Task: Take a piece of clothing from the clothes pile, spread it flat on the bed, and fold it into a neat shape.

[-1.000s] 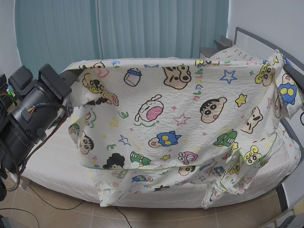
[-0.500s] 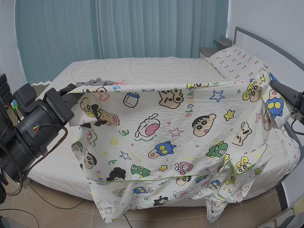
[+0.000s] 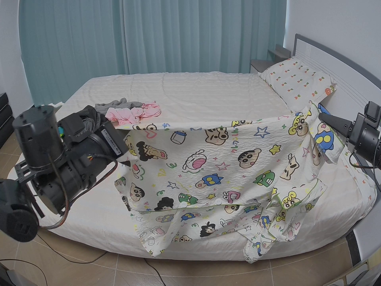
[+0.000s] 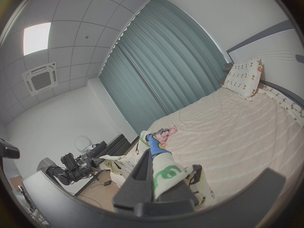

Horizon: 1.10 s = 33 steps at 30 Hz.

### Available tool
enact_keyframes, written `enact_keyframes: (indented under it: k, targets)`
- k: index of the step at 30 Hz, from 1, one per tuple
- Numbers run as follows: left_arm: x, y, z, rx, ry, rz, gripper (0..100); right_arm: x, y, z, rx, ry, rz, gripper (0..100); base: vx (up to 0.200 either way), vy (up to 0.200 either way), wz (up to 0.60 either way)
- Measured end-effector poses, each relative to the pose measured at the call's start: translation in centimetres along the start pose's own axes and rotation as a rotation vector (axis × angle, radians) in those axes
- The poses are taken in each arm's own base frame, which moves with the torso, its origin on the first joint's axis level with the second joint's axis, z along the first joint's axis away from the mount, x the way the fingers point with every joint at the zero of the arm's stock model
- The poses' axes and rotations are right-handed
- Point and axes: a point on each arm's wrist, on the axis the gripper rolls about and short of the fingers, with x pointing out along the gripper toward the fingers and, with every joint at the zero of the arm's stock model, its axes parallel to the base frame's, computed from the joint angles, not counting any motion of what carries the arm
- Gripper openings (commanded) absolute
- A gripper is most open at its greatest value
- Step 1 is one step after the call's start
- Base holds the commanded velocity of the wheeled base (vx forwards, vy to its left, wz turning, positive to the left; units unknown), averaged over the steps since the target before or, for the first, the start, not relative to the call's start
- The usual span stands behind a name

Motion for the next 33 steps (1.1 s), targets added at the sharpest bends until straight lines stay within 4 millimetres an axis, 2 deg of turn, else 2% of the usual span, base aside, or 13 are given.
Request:
enact_keyframes:
  k: [7,13,17,20,28,33]
  targets:
    - [3.8,-0.1,1.0,-0.008,-0.046,0.020,0,2.0,-1.5,0.9,-0.036,-0.048,-0.012,0,0.200,0.000,0.00]
    - [4.2,-0.3,1.8,-0.013,-0.075,0.014,0,2.4,-1.8,1.0,-0.046,-0.048,-0.013,0,0.200,0.000,0.00]
    - [3.2,-0.5,2.1,-0.013,-0.078,0.007,0,1.8,-1.4,0.8,-0.046,-0.024,0.028,0,0.200,0.000,0.00]
    - [2.0,-0.6,2.1,-0.009,-0.059,0.005,0,1.1,-0.9,0.7,-0.046,-0.010,0.064,0,0.000,0.000,0.00]
    - [-2.6,-1.1,3.5,-0.006,-0.023,-0.028,0,-0.9,0.5,0.9,-0.058,-0.017,0.121,0,0.000,0.000,0.00]
    - [-4.2,-0.9,3.4,-0.004,-0.011,-0.037,0,-1.6,0.9,1.0,-0.066,-0.028,0.132,0,0.000,0.000,0.00]
